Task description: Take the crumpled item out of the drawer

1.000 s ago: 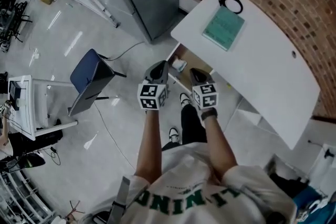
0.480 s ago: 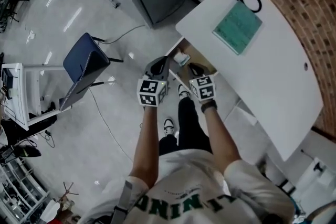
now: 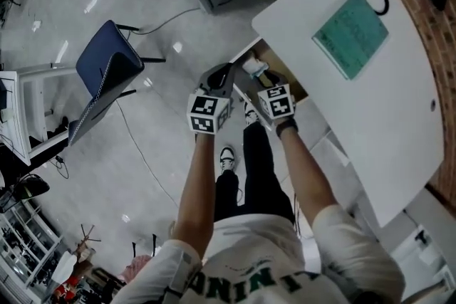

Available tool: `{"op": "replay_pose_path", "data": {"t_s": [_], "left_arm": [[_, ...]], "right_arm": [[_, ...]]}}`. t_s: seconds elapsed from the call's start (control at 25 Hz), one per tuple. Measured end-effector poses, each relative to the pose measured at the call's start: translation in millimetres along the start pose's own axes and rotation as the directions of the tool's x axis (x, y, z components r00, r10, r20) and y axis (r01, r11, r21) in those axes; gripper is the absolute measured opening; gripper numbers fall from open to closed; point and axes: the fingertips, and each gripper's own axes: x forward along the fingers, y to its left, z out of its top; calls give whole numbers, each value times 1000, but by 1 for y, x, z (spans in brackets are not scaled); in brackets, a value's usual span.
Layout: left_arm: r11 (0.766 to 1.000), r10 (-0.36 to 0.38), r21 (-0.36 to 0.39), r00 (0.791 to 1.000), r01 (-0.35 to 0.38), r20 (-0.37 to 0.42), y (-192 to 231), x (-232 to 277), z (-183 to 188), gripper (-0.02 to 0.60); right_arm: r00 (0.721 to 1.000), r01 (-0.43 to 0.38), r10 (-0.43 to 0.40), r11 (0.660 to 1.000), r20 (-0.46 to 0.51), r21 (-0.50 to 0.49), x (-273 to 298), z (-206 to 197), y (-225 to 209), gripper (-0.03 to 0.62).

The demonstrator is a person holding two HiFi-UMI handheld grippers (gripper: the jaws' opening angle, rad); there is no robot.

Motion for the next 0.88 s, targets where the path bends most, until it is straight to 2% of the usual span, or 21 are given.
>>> {"op": "replay_pose_path", "data": {"t_s": [0.12, 0.28, 0.44, 0.6, 0.68, 0.76, 0.88], "left_arm": [[1000, 9, 28, 1000, -8, -16, 14, 16, -18, -6], [1000, -1, 26, 999, 2, -48, 29, 31, -36, -5], [1000, 14, 8, 999, -14, -44, 41, 45, -40, -6], [1000, 10, -1, 999, -10, -32, 47, 57, -42, -6], [1000, 7, -2, 1000, -7, -1, 48, 61, -37, -6], [1000, 3, -12, 1000, -3, 5, 47, 63, -37, -6], [999, -7, -38, 999, 5, -35, 44, 59, -46, -6]], "right_arm": [[999, 10, -10, 1000, -39, 11, 30, -12, -9, 219], [996, 36, -32, 998, -82, 50, 67, -28, -19, 249], [991, 67, -59, 996, -119, 63, 98, -41, -34, 249], [982, 87, -86, 996, -167, -1, 125, -56, -41, 247], [979, 111, -113, 994, -172, -22, 128, -56, -48, 242], [974, 127, -134, 991, -182, -50, 131, -55, -53, 197], [970, 112, -120, 992, -209, -54, 138, -59, -49, 128]]}}
